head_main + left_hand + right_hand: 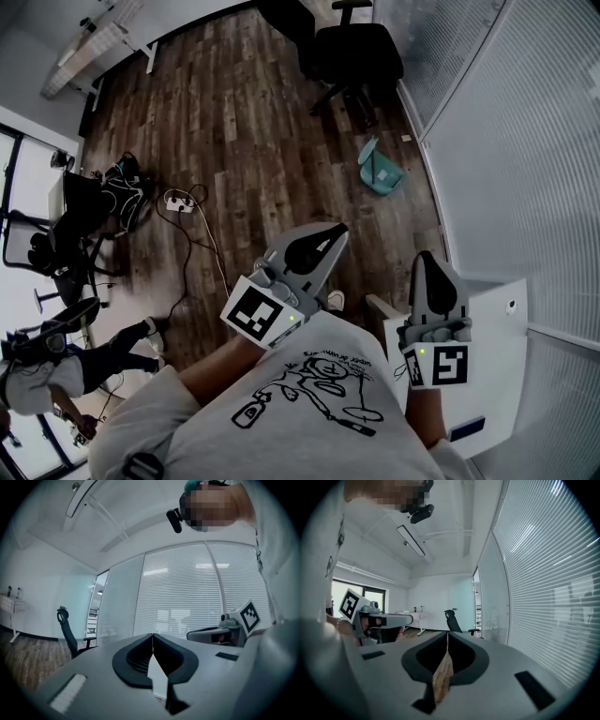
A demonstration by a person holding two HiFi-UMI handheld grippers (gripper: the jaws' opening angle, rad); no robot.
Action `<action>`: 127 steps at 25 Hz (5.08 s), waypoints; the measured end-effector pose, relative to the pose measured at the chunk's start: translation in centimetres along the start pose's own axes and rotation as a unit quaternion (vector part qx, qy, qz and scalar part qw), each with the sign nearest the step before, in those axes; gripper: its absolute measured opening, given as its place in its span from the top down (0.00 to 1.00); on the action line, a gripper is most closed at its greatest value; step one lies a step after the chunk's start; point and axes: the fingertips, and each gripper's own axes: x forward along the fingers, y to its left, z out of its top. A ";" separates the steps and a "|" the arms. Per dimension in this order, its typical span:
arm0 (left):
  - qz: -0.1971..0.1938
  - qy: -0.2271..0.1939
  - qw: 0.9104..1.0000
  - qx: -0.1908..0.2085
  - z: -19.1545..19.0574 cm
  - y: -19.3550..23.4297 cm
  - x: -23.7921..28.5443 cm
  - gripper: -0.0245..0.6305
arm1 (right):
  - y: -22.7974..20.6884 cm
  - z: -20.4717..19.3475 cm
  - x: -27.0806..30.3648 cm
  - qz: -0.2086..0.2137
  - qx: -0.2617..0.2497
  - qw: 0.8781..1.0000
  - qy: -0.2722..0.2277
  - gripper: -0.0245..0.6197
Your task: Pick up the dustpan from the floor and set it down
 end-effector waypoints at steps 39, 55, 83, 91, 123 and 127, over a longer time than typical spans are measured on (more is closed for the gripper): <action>-0.064 -0.005 0.998 -0.020 3.7 26.4 15.1 0.96 | -3.8 5.3 29.5 -0.034 -0.021 0.999 0.017 0.95; -0.075 0.003 0.997 -0.014 3.7 27.8 17.8 0.96 | -5.8 5.4 31.4 -0.046 -0.013 0.999 0.018 0.95; -0.058 0.011 0.998 -0.027 2.7 23.1 22.5 0.96 | -12.4 2.1 28.9 -0.033 0.025 0.998 0.037 0.95; -0.047 0.024 0.998 -0.031 1.7 24.4 22.1 0.96 | -11.8 -1.6 31.0 -0.007 0.051 0.997 0.066 0.95; -0.028 0.054 0.997 -0.037 -0.7 26.4 19.0 0.96 | -11.4 -24.4 36.7 0.030 0.165 0.954 0.249 0.78; -0.026 0.057 0.997 -0.041 -1.1 26.8 18.9 0.96 | -11.6 -27.2 37.8 0.031 0.187 0.944 0.271 0.77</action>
